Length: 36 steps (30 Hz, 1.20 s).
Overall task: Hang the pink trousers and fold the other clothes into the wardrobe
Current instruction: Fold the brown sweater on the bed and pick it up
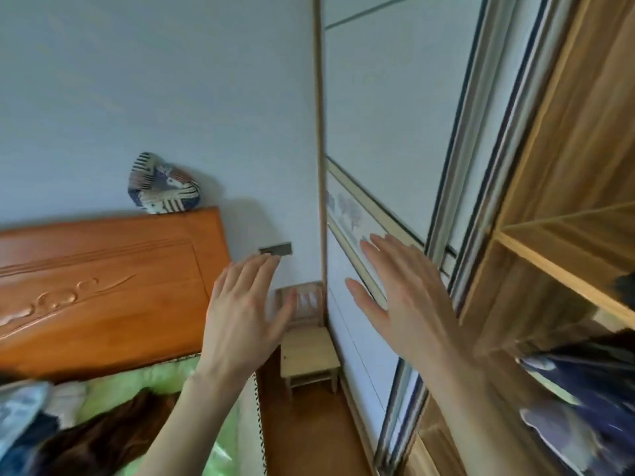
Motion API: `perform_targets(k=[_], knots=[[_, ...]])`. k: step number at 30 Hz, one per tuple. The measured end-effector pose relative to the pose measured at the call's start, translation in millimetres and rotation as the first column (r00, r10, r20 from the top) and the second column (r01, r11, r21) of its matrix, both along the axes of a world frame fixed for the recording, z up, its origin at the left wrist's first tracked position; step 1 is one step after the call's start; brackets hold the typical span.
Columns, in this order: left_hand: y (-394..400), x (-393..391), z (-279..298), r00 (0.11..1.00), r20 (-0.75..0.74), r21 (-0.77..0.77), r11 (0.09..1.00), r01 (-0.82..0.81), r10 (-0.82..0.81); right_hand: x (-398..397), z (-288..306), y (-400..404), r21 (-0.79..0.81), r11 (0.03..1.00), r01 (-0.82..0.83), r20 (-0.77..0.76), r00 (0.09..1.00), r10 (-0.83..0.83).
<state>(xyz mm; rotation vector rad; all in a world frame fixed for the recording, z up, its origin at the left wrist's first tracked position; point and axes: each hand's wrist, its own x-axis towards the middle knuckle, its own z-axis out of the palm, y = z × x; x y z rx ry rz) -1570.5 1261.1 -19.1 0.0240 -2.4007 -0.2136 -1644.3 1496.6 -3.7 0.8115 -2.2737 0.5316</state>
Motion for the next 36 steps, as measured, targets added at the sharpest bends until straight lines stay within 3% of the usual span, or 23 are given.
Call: perform_targets(k=[8,15,25,36], knots=[[-108,43,-42,0.948,-0.070,0.100,0.948,-0.302,0.309,-24,-38,-134,0.014,0.970,-0.244,0.065,0.968,0.242],[-176,98,-84,0.828,0.089,0.170,0.811,-0.560,0.554,-23,-69,-241,0.034,0.882,-0.471,0.154,0.874,0.461],[-229,175,-151,0.586,0.178,0.205,0.553,-0.808,0.791,3,-127,-362,0.052,0.634,-0.772,0.240,0.626,0.742],[-314,173,-259,0.323,0.383,0.227,0.250,-0.941,0.866,-18,-229,-512,0.056,0.409,-0.911,0.467,0.386,0.796]])
